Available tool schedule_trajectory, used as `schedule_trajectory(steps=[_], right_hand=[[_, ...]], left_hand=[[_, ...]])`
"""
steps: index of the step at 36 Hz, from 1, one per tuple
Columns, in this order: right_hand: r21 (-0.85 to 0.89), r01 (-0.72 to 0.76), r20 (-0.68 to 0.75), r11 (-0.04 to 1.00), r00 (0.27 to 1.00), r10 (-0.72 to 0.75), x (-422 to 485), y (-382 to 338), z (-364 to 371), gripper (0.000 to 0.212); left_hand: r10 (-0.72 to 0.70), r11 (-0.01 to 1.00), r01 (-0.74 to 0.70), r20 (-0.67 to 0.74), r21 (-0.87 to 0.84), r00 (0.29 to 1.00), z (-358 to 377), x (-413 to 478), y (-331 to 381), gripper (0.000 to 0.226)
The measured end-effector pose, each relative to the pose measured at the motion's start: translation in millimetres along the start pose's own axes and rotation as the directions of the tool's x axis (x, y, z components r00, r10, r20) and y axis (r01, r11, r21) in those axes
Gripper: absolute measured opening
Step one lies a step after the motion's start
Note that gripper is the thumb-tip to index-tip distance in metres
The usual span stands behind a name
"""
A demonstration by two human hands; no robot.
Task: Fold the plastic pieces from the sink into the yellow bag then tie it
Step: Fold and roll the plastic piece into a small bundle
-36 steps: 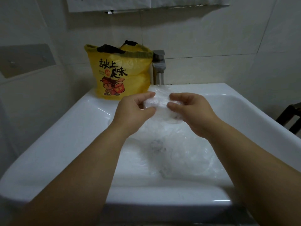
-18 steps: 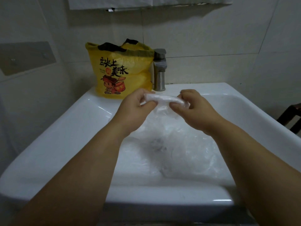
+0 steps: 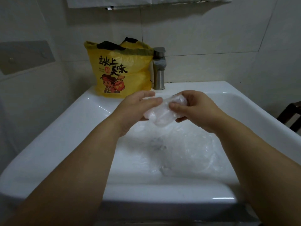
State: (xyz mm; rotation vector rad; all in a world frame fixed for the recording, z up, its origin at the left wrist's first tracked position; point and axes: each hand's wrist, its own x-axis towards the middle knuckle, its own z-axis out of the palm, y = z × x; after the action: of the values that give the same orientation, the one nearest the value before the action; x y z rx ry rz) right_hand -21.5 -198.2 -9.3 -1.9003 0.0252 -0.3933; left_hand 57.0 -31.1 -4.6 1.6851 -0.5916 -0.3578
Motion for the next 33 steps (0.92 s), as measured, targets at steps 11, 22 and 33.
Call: schedule_trajectory(steps=[11, 22, 33], right_hand=[[0.500, -0.183, 0.078, 0.846, 0.983, 0.166, 6, -1, 13, 0.076], [0.503, -0.367, 0.259, 0.783, 0.928, 0.269, 9, -3, 19, 0.047], [0.517, -0.301, 0.067, 0.801, 0.947, 0.313, 6, -5, 2, 0.025]], left_hand=[[-0.093, 0.995, 0.097, 0.146, -0.021, 0.985, 11, -2, -3, 0.015], [-0.187, 0.975, 0.211, 0.242, -0.074, 0.952, 13, -4, -3, 0.006], [-0.185, 0.960, 0.214, 0.166, -0.179, 0.969, 6, -1, -4, 0.013]])
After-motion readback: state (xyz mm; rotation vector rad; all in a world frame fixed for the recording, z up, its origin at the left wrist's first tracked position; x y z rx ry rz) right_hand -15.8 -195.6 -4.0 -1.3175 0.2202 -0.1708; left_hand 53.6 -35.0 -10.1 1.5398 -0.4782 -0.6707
